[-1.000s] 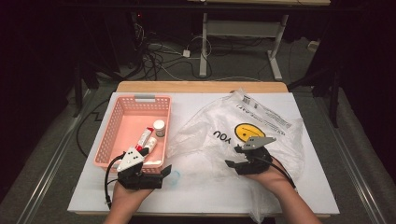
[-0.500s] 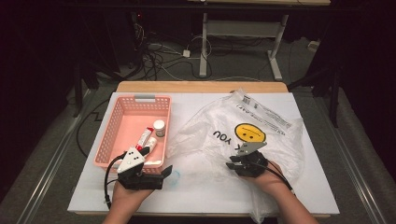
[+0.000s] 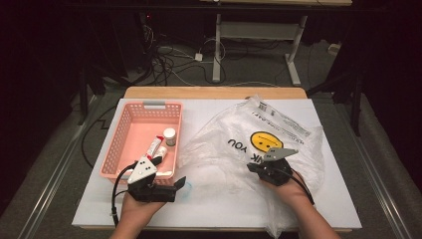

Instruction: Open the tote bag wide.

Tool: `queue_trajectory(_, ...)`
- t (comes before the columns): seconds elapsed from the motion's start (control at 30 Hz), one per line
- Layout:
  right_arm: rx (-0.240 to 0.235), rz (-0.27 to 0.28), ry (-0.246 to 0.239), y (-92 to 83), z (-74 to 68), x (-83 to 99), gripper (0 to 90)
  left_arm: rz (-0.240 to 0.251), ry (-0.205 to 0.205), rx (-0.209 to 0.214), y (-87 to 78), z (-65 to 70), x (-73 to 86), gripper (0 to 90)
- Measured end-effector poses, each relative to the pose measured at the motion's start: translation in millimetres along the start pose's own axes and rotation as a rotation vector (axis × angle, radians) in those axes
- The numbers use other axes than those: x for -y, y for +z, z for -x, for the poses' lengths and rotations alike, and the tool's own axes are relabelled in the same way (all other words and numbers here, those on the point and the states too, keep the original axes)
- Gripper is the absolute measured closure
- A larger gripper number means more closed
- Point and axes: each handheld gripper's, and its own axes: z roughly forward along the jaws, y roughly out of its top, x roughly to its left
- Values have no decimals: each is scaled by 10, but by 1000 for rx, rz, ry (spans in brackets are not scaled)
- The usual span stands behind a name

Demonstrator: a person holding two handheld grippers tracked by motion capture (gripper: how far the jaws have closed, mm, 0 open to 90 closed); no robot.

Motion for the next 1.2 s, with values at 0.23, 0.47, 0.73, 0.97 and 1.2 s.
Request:
queue_trajectory(0.23, 38, 115, 89, -97, 120, -85, 900, 2, 4, 6, 15, -1, -11, 0)
queue_trajectory(0.47, 116, 154, 101, -92, 241, -257, 900, 10, -2, 5, 5, -43, -10, 0)
queue_trajectory(0.73, 153, 239, 113, -109, 350, -386, 900, 15, -11, -6, -30, -88, 1, 0)
queue_trajectory(0.97, 146, 307, 110, -196, 363, -483, 900, 18, -27, -22, -62, -132, 4, 0)
queue_trajectory(1.2, 138, 356, 100, -283, 306, -493, 900, 33, -54, -44, -150, -199, 4, 0)
